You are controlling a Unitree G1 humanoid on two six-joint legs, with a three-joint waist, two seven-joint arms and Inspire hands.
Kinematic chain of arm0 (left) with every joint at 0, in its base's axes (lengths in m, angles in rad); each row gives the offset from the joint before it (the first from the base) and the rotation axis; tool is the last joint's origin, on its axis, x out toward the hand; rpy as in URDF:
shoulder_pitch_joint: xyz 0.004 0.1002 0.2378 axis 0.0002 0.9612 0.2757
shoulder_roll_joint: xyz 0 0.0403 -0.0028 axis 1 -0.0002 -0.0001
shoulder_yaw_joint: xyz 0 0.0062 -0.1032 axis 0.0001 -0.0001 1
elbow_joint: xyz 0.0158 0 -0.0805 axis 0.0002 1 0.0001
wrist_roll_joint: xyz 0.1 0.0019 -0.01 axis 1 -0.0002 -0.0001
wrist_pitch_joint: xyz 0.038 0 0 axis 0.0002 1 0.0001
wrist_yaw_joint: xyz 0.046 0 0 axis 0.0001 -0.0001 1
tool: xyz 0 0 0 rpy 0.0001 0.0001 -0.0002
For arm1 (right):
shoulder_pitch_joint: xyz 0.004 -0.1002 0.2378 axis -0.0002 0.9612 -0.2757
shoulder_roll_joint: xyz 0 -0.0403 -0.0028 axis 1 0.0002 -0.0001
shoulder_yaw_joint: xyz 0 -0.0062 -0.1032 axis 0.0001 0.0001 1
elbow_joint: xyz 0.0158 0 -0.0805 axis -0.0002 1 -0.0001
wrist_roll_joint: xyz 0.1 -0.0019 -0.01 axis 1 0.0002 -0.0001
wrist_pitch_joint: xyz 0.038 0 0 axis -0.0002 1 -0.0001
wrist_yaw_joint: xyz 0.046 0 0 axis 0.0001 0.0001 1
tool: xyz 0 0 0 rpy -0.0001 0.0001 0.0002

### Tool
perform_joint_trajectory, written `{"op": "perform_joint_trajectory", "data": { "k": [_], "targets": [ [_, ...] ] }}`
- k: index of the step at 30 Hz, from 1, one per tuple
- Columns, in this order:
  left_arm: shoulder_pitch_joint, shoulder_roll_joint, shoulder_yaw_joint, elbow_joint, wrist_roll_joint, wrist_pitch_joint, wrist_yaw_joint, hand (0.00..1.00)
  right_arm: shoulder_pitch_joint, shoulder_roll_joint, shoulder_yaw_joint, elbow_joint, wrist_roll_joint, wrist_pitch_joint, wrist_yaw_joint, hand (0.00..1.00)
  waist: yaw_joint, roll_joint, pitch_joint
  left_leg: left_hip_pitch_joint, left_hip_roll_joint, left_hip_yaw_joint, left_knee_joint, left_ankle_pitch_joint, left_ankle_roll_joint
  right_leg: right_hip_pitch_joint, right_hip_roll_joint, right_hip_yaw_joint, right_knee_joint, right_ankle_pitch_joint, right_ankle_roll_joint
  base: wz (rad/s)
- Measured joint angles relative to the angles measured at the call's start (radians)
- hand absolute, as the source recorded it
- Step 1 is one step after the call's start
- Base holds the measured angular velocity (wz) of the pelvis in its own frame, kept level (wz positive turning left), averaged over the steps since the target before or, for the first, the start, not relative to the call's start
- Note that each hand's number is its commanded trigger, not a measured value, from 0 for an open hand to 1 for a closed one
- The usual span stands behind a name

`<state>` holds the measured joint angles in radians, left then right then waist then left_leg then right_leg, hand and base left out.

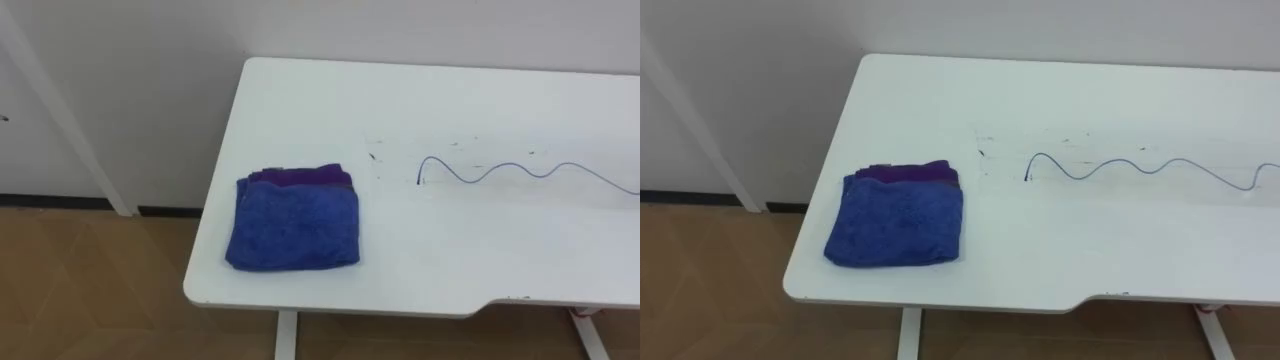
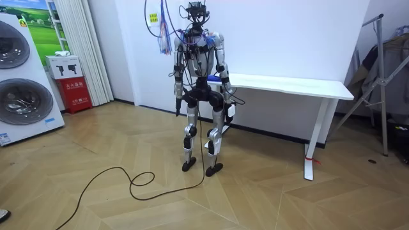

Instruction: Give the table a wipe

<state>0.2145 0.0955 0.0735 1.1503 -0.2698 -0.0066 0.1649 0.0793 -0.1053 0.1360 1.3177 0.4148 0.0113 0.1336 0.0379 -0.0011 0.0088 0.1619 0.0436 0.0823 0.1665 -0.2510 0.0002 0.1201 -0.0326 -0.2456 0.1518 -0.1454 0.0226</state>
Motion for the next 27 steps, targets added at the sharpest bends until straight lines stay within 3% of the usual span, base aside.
{"op": "perform_joint_trajectory", "data": {
  "k": [17, 23, 27],
  "targets": [
    [-0.001, -0.005, 0.002, -0.004, -0.001, -0.001, 0.0, 0.0, 0.008, 0.0, -0.016, 0.007, 0.032, 0.0, -0.009, 0.0, -0.002, 0.003, 0.0001, 0.0, 0.0, 0.003, -0.009, 0.0, 0.0, -0.001, 0.001, 0.003, -0.001, 0.0, 0.0, 0.0],
    [0.012, -0.006, 0.011, 0.011, -0.001, 0.001, -0.002, 0.0, 0.041, 0.003, -0.132, 0.008, 0.053, 0.001, -0.082, 0.0, -0.009, 0.004, -0.0018, 0.006, 0.0, 0.006, -0.013, 0.0, 0.0, -0.002, 0.003, 0.018, -0.002, 0.0, 0.0, -0.03],
    [0.035, -0.003, 0.086, 0.015, -0.001, 0.002, 0.0, 0.0, 0.06, 0.001, -0.277, 0.01, 0.094, 0.002, -0.145, 0.0, -0.035, 0.001, -0.0042, 0.011, -0.001, 0.011, -0.005, 0.0, 0.0, 0.001, 0.002, 0.027, 0.0, 0.0, 0.0, -0.04]
  ]
}}
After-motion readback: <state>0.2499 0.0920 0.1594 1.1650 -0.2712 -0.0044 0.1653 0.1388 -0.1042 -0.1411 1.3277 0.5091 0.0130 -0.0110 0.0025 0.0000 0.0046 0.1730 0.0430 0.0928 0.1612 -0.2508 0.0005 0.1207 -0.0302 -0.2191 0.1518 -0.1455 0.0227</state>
